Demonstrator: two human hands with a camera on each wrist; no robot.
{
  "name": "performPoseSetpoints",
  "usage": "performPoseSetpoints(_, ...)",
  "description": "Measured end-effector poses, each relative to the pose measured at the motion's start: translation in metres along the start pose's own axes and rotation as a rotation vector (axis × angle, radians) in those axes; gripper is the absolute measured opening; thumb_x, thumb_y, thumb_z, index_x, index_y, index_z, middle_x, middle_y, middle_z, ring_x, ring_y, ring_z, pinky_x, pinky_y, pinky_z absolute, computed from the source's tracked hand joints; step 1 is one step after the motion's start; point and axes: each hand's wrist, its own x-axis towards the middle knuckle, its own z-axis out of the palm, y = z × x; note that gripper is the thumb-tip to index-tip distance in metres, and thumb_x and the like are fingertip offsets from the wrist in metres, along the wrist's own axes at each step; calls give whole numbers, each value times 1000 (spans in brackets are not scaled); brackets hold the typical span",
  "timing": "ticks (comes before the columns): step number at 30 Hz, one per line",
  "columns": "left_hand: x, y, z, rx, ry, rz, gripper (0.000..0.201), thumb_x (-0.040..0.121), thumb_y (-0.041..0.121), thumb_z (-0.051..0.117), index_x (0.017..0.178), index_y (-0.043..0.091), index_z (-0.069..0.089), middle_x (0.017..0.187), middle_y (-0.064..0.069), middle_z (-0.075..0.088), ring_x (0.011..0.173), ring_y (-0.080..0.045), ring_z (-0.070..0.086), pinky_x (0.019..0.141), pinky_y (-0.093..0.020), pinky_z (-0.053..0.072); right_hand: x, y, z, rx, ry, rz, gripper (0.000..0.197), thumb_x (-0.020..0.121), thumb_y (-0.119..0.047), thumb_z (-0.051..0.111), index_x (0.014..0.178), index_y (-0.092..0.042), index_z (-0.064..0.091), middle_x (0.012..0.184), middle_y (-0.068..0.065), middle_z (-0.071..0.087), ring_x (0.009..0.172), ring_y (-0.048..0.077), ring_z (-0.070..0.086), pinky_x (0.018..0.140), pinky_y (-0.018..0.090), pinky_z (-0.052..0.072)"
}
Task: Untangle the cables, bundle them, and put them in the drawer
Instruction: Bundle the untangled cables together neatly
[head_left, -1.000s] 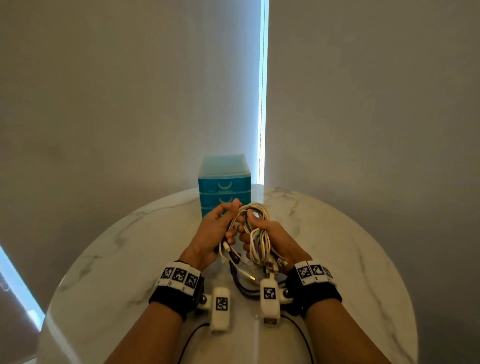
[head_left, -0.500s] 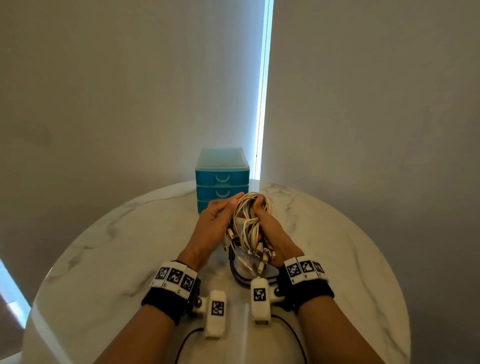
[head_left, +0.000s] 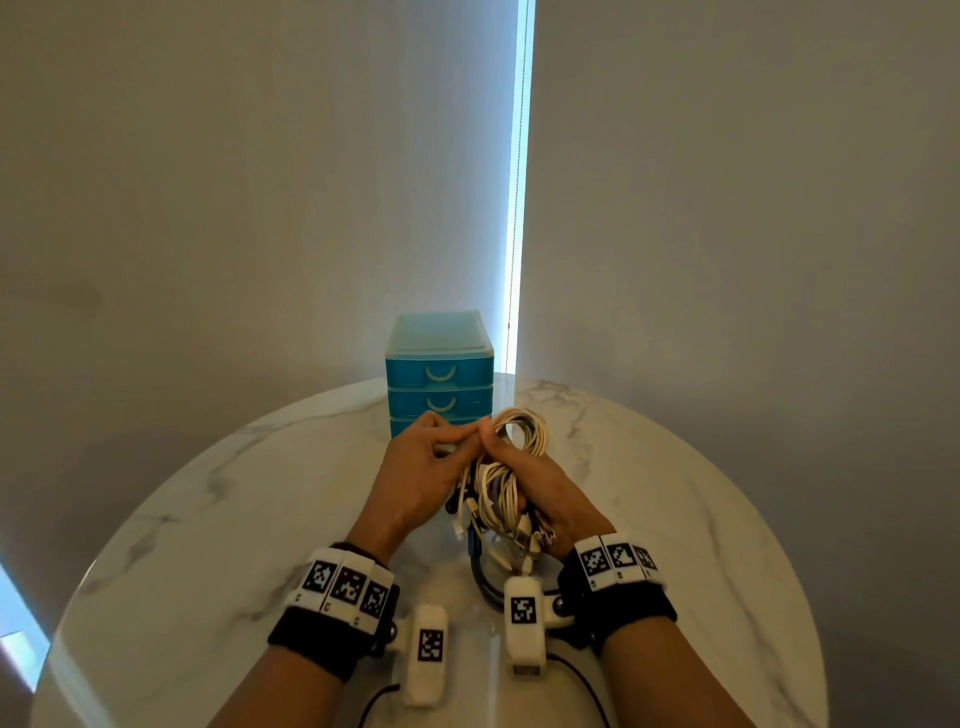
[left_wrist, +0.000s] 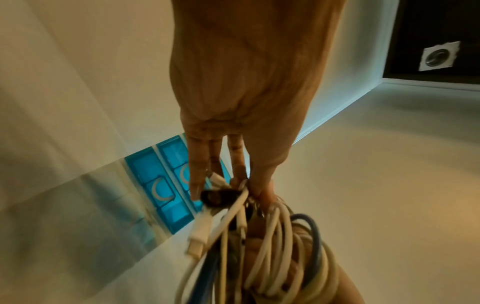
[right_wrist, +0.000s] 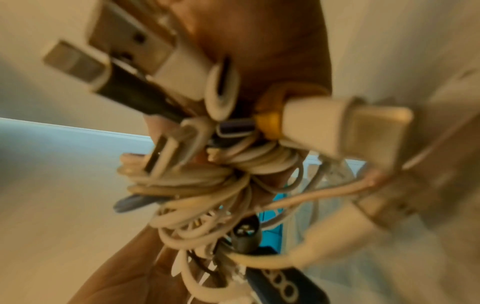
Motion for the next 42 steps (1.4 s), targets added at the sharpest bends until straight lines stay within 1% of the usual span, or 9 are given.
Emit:
performPoseSetpoints(3,3,-2,-9,64,-47,38,18,102,41,67,116,45,77,92,4,63,85,5,56,73,-9,41,-8,-6,0,-92,-32,-24,64,77,-78,81,73,-14,71,61,9,55,50,19,45,55,32,43)
performPoseSetpoints(8,5,-1,-22,-164,-152,-88,29,106,18,59,122,26,81,116,6,77,110,-4,67,102,-27,52,-15,-13,-3,-186,-8,-121,64,82,-70,81,85,-6,79,71,19,66,51,22,53,53,31,48)
performPoseSetpoints(11,2,2,-24,-220,-119,-111,34,106,29,53,130,27,77,118,7,80,120,-2,67,107,-24,47,-16,-15,-2,-299,57,-102,57,82,-68,81,76,-11,78,61,13,65,57,28,60,62,36,51)
performPoseSetpoints(17,1,-3,-19,95,-46,-84,75,77,74,72,143,41,65,129,14,71,116,-4,66,103,-29,52,-10,-12,10,-545,141,-210,15,93,-35,77,90,-21,77,76,1,78,66,6,73,68,28,55)
performPoseSetpoints(19,2,-4,-19,91,-43,-5,64,81,63,80,141,49,61,134,17,64,116,-4,65,102,-28,54,-11,-13,17,-673,115,-251,9,92,-31,75,84,-26,73,73,-3,74,63,0,69,65,22,50)
performPoseSetpoints(24,1,-3,-25,160,82,143,51,83,53,66,129,69,53,136,25,58,115,2,58,101,-15,45,-20,-16,38,-814,63,-318,15,91,-36,80,94,-25,69,75,-13,66,66,-1,64,63,13,43)
performPoseSetpoints(29,0,1,-35,362,136,213,44,90,56,61,132,47,70,134,9,74,120,-14,69,106,-36,55,-24,-20,47,-898,96,-210,39,88,-45,81,112,-15,71,93,1,72,84,15,71,82,32,59)
performPoseSetpoints(36,-1,3,-38,382,200,327,28,92,42,68,114,29,78,105,0,81,90,-18,76,85,-30,57,-32,-23,57,-1135,248,-104,62,76,-64,85,113,-18,67,101,3,73,91,19,71,87,40,63)
performPoseSetpoints(42,-1,6,-40,439,231,478,23,93,39,70,108,22,76,96,-4,81,82,-21,78,75,-37,66,-43,-34,64,-1350,359,-115,85,81,-73,75,140,-15,56,144,7,54,143,32,41,116,51,41)
